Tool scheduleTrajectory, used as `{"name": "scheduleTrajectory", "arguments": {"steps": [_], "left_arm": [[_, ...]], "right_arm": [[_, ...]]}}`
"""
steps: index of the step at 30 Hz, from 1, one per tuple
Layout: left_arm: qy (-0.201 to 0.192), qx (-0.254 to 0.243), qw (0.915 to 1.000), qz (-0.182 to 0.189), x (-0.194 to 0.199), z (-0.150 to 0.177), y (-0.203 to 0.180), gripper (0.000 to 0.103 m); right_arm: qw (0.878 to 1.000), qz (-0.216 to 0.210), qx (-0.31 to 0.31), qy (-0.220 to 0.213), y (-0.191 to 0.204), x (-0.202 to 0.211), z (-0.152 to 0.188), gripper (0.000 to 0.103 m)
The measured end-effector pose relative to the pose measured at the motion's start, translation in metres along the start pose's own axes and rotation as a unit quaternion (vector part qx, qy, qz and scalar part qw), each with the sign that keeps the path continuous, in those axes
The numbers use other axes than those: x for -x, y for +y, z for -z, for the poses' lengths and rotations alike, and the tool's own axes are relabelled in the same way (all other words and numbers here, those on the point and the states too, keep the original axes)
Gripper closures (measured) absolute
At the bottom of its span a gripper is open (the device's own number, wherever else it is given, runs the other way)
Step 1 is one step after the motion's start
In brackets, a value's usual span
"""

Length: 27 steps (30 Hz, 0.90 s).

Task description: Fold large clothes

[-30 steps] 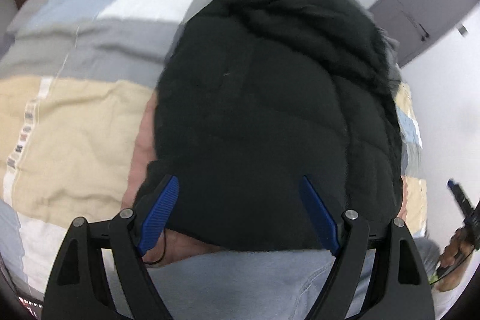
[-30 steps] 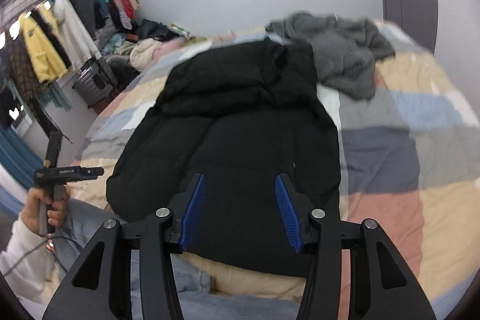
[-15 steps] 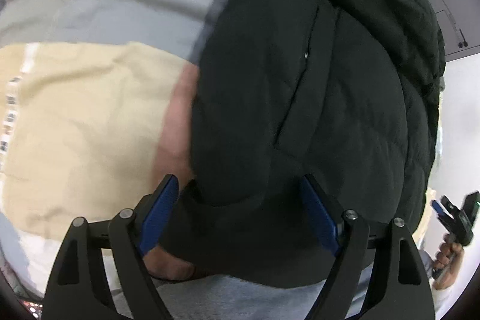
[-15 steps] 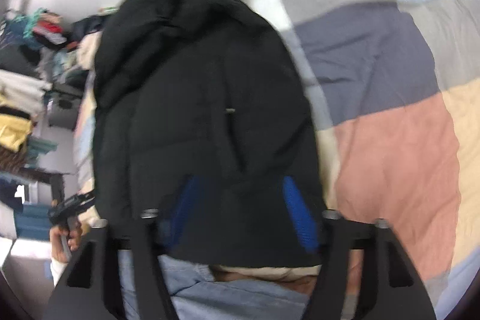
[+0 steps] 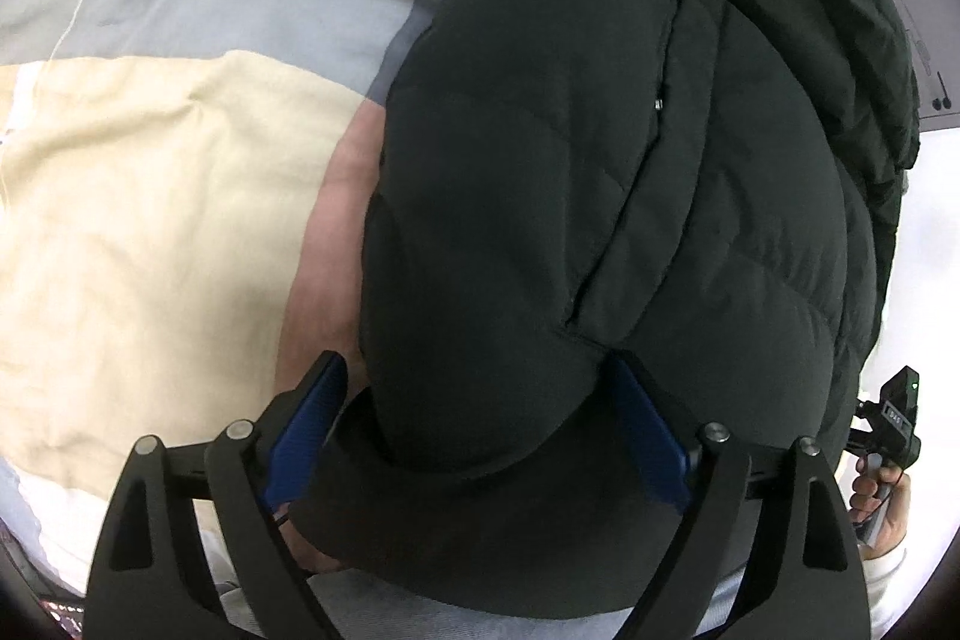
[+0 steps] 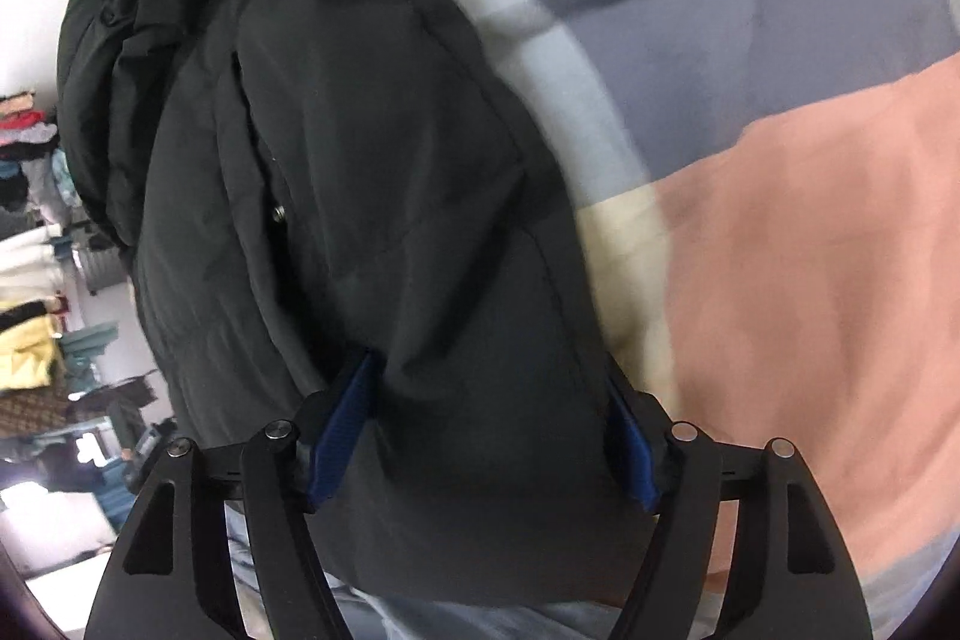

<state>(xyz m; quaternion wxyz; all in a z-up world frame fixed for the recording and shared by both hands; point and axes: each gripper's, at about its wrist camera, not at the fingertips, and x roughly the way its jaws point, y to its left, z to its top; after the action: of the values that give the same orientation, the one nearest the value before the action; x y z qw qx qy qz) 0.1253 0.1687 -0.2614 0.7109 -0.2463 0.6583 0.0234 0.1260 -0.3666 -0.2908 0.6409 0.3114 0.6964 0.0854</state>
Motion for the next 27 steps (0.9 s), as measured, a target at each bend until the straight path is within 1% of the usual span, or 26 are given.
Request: {"name": "scheduleTrajectory", "arguments": {"steps": [3,4,7,8,11,12,14,16,17,18,19,21,23,24,26,27], "left_arm": [[0.001,-0.001,1.0,0.0,-0.003,-0.003,-0.004,0.014],[0.003,0.002,1.0,0.005,-0.005,-0.003,-0.003,0.014],[0.017,0.018,0.9992,0.033,-0.009,-0.005,0.003,0.014],[0.02,0.023,0.9985,0.045,-0.01,-0.005,0.008,0.014],[0.023,0.034,0.9964,0.075,-0.011,-0.01,0.015,0.016],[0.023,0.035,0.9955,0.085,-0.01,-0.009,0.019,0.018],[0.022,0.038,0.993,0.109,-0.009,-0.008,0.024,0.022],[0.021,0.039,0.9903,0.132,-0.011,-0.007,0.027,0.025],[0.019,0.041,0.9891,0.14,-0.011,-0.008,0.028,0.025],[0.016,0.042,0.9878,0.149,-0.012,-0.007,0.03,0.025],[0.017,0.043,0.9873,0.152,-0.012,-0.011,0.028,0.025],[0.017,0.047,0.9869,0.153,-0.012,-0.011,0.033,0.025],[0.019,0.047,0.9867,0.155,-0.012,-0.01,0.032,0.025],[0.02,0.046,0.9866,0.155,-0.009,-0.009,0.03,0.025],[0.02,0.045,0.9868,0.154,-0.008,-0.007,0.029,0.025],[0.019,0.045,0.9867,0.155,-0.009,-0.006,0.03,0.025]], "right_arm": [[1.0,-0.005,-0.001,0.0,-0.002,0.0,0.0,0.031],[1.0,-0.016,0.005,0.001,-0.001,0.002,0.001,0.031],[0.998,-0.054,0.03,-0.006,0.005,0.009,0.005,0.031],[0.996,-0.078,0.044,-0.014,0.008,0.014,0.008,0.031],[0.99,-0.124,0.064,-0.027,0.01,0.023,0.01,0.031],[0.987,-0.142,0.069,-0.03,0.009,0.025,0.01,0.031],[0.984,-0.161,0.066,-0.032,0.004,0.028,0.012,0.031],[0.986,-0.153,0.053,-0.029,-0.004,0.029,0.009,0.031],[0.989,-0.136,0.045,-0.029,-0.009,0.026,0.009,0.031],[0.993,-0.108,0.031,-0.028,-0.014,0.026,0.008,0.031],[0.995,-0.092,0.016,-0.025,-0.021,0.024,0.007,0.031],[0.996,-0.084,-0.001,-0.019,-0.03,0.021,0.003,0.031],[0.997,-0.075,-0.002,-0.005,-0.034,0.014,0.001,0.031],[0.997,-0.076,0.003,0.0,-0.033,0.012,0.002,0.031],[0.995,-0.096,0.024,0.003,-0.027,0.017,0.004,0.031],[0.993,-0.11,0.033,-0.001,-0.025,0.02,0.006,0.031]]}}
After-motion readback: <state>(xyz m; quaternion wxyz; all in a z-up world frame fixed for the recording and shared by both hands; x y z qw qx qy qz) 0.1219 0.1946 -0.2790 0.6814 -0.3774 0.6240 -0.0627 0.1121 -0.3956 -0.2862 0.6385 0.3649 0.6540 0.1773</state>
